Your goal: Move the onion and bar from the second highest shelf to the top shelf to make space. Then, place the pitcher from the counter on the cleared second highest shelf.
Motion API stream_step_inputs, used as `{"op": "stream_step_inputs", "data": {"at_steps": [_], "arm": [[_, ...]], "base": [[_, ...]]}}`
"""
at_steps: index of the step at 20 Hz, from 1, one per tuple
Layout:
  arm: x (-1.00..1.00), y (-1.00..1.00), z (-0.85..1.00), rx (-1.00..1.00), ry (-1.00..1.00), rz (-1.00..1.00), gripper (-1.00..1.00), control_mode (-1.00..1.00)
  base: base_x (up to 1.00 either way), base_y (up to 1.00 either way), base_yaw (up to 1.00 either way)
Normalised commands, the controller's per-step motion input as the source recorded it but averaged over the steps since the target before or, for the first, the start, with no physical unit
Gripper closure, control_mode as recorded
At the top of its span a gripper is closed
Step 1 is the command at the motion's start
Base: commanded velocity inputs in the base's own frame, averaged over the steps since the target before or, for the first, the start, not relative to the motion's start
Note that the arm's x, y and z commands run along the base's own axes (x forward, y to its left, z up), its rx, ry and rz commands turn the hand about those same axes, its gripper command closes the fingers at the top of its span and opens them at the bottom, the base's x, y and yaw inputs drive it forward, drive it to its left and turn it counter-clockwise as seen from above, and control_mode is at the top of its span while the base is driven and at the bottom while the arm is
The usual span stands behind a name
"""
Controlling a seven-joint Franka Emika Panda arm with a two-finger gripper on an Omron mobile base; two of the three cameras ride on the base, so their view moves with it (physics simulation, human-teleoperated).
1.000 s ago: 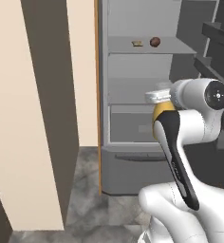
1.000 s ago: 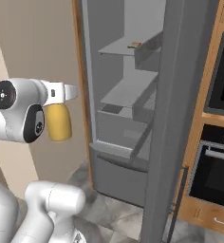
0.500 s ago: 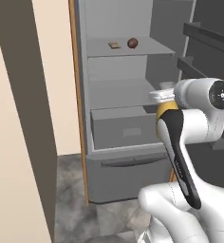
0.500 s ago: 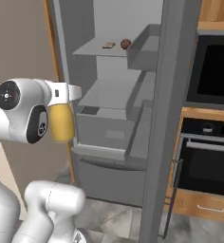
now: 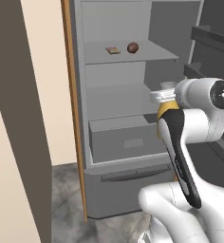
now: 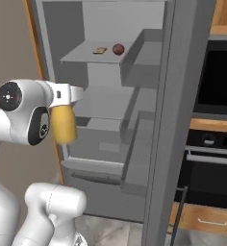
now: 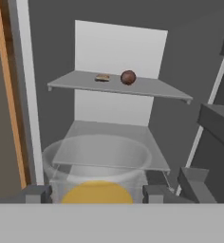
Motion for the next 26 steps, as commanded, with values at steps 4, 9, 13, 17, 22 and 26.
{"op": "stream_step_inputs", "data": {"at_steps": [4,9,13,17,22,26], "arm": [[0.0,0.0,0.0,0.0,0.0,0.0,1.0,1.0],[0.0,0.0,0.0,0.0,0.0,0.0,1.0,1.0],[0.0,0.0,0.0,0.0,0.0,0.0,1.0,1.0],[0.0,0.0,0.0,0.0,0.0,0.0,1.0,1.0],[0.0,0.0,0.0,0.0,0.0,0.0,1.0,1.0],[0.0,0.0,0.0,0.0,0.0,0.0,1.0,1.0]], "base": [[0.52,0.01,-0.01],[0.5,0.01,0.0],[0.39,0.0,0.0],[0.3,0.0,0.0],[0.31,0.04,0.0],[0.39,0.05,0.0]]}}
